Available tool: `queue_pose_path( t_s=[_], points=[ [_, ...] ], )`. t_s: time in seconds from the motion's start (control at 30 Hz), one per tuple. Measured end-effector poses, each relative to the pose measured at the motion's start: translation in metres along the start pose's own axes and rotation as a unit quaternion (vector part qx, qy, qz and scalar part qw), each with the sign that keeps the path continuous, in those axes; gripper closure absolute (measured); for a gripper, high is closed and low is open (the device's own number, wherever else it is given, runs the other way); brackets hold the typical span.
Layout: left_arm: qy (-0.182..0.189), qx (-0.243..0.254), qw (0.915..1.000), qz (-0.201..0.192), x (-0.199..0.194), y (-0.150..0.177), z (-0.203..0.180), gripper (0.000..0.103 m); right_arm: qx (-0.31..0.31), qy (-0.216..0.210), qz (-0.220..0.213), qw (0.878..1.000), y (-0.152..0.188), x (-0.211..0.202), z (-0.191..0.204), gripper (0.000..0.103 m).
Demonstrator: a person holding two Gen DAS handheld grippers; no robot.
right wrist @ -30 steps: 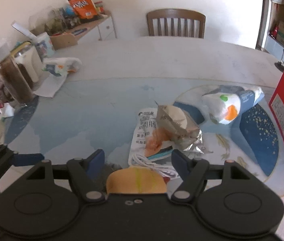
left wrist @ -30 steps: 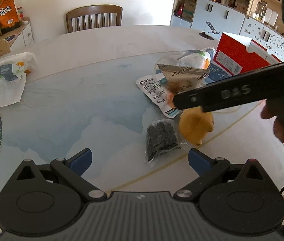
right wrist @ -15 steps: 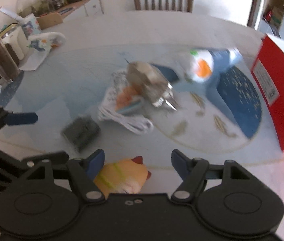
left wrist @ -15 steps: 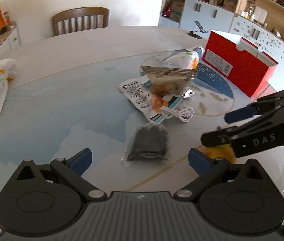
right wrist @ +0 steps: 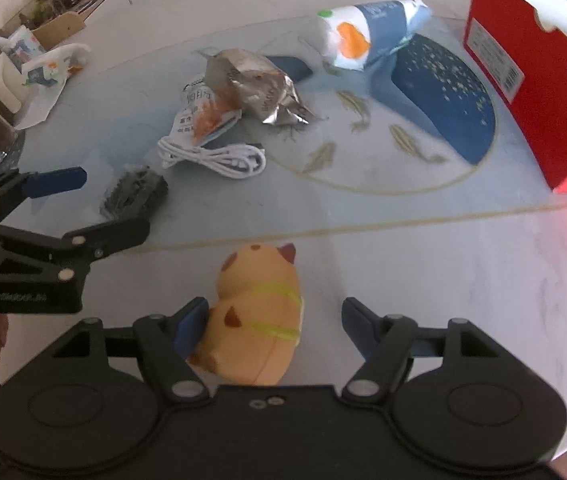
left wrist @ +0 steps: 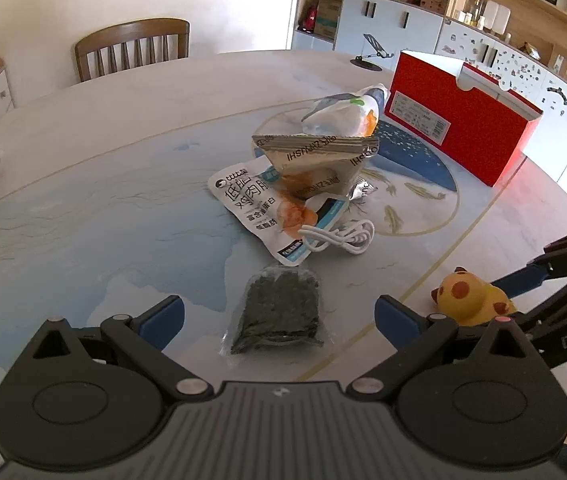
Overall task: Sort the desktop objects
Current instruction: 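Grasp the orange toy figure with the right gripper while the left grasps the black seaweed packet, then carry the toy figure and seaweed packet with both grippers over the shoebox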
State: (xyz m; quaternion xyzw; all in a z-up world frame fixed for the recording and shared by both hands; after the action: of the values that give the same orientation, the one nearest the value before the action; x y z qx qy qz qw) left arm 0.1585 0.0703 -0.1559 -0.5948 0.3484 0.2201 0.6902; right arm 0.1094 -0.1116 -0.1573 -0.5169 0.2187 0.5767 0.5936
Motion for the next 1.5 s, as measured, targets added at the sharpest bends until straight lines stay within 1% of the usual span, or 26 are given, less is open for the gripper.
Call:
queue_pose_path(
  t_s=[0.17,0.3,0.33,0.37,0.5,0.53,0.6,0.63,0.73,0.77,0.8,1.0,1.33,1.5],
  points=[
    [0.001,-0.003,1.0,0.004,0.007,-0.001,0.001,0.008,-0.004,-0.001,0.0,1.0,0.003,0.001,0.002,0.032],
    [0.002,-0.002,1.0,0.009,0.012,-0.001,0.001,0.019,-0.008,-0.001,-0.001,1.0,0.002,0.002,0.004,0.032],
    [0.0,-0.001,0.9999,0.011,0.013,0.0,0.001,0.021,-0.008,-0.002,-0.001,1.0,0.002,0.002,0.004,0.033],
    [0.0,-0.002,0.9999,0.012,0.013,0.0,0.001,0.025,-0.01,-0.002,-0.002,1.0,0.002,0.002,0.004,0.036],
    [-0.002,-0.002,0.9999,0.015,0.014,0.002,0.001,0.039,-0.022,-0.003,0.0,1.0,0.002,0.004,0.008,0.043],
    [-0.003,-0.002,0.9999,0.014,0.014,0.002,0.001,0.04,-0.025,-0.004,0.001,1.0,0.002,0.004,0.009,0.045],
    [-0.004,-0.003,0.9999,0.014,0.014,0.002,0.001,0.048,-0.03,-0.007,0.002,1.0,0.002,0.004,0.012,0.049],
    [-0.004,-0.004,0.9999,0.014,0.013,0.002,0.002,0.049,-0.032,-0.009,0.003,0.999,0.002,0.004,0.012,0.051],
    [-0.006,-0.004,0.9999,0.015,0.012,0.002,0.001,0.054,-0.036,-0.011,0.004,0.999,0.002,0.004,0.014,0.053],
    [-0.006,-0.005,0.9999,0.015,0.012,0.002,0.002,0.058,-0.036,-0.012,0.004,0.999,0.002,0.004,0.013,0.053],
    [-0.007,-0.006,0.9998,0.015,0.012,0.002,0.002,0.06,-0.036,-0.013,0.004,0.999,0.002,0.003,0.013,0.053],
    [-0.011,-0.014,0.9997,0.016,0.008,0.001,0.002,0.067,-0.041,-0.011,0.005,0.999,0.0,0.001,0.012,0.055],
    [-0.009,-0.043,0.9989,0.014,-0.012,-0.005,0.003,0.067,-0.049,-0.013,-0.014,0.999,-0.016,-0.016,0.006,0.056],
    [-0.009,-0.048,0.9987,0.011,-0.024,-0.012,0.0,0.067,-0.056,-0.013,-0.025,0.998,-0.028,-0.03,0.001,0.056]
  ],
)
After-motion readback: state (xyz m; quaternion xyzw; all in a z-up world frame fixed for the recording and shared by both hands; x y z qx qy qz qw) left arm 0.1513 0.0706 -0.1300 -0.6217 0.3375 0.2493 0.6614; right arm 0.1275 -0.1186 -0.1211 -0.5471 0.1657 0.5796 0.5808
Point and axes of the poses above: each gripper's, at about its wrist camera, not at the fingertips, and x roughly the way its jaws point, z to its left, y to its underside, the point moved 6 cm from there along x, roughly the way its jaws point, and after that the axes turned 12 degrees about -y, right-handed, at the moved point
